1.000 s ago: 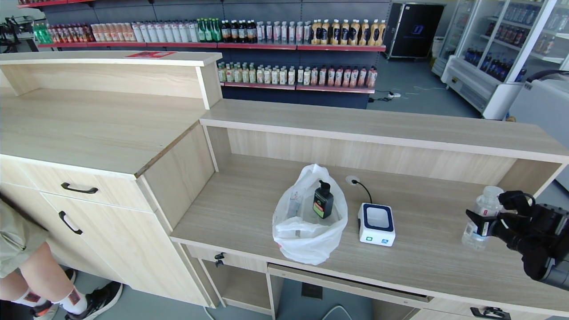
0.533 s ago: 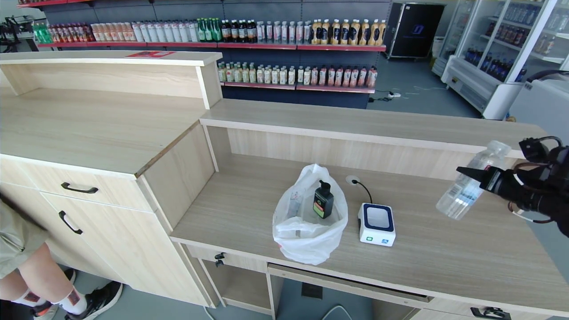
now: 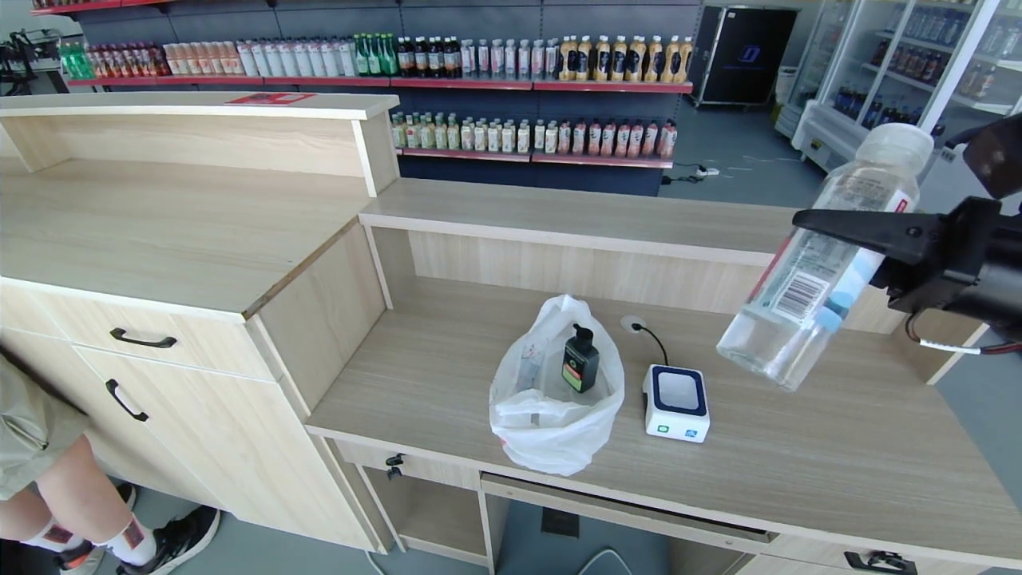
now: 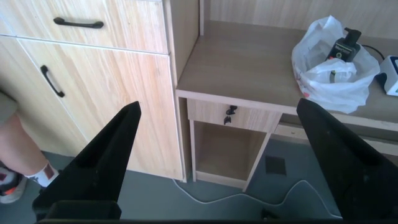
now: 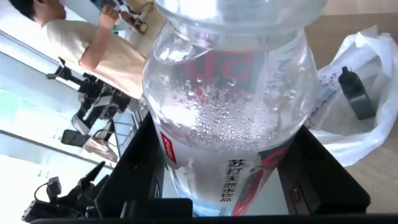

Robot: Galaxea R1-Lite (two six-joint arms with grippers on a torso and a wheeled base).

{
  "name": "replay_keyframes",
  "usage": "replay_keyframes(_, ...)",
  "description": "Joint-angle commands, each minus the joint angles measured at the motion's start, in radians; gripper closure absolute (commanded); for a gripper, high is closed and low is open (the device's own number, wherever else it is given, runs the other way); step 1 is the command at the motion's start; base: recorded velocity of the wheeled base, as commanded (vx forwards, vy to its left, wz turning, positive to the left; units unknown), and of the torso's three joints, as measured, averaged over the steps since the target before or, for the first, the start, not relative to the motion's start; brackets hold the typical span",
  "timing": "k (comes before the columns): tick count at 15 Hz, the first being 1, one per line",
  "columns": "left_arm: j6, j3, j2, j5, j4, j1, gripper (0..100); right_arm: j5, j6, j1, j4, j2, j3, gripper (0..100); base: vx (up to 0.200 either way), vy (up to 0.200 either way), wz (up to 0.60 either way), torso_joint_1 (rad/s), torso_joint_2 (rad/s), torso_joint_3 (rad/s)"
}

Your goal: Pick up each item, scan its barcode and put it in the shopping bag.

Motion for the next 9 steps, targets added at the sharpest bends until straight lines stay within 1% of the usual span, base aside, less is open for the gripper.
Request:
replay_keyframes(1, 0.0, 0.0, 0.0, -0.001, 0.0, 0.0, 0, 0.001, 0.001, 0.075, 0.005, -0.079, 0.012, 100, 0.0, 0.0, 0.0, 0.0, 0.0, 0.0)
replay_keyframes(2, 0.0, 0.0, 0.0, 0.0, 0.0, 0.0, 0, 0.001, 0.001, 0.107, 0.007, -0.099, 0.02, 100, 0.0, 0.0, 0.0, 0.0, 0.0, 0.0)
replay_keyframes(5, 0.0, 0.0, 0.0, 0.0, 0.0, 0.0, 0, 0.001, -0.007, 0.166, 0.028, -0.145, 0.012, 100, 0.0, 0.0, 0.0, 0.0, 0.0, 0.0)
replay_keyframes(6, 0.0, 0.0, 0.0, 0.0, 0.0, 0.0, 0, 0.001, -0.013, 0.18, 0.034, -0.157, -0.009, 100, 0.0, 0.0, 0.0, 0.0, 0.0, 0.0)
replay_keyframes(9, 0.0, 0.0, 0.0, 0.0, 0.0, 0.0, 0, 0.0, -0.037, 0.189, 0.059, -0.176, 0.003, 100, 0.0, 0.0, 0.0, 0.0, 0.0, 0.0)
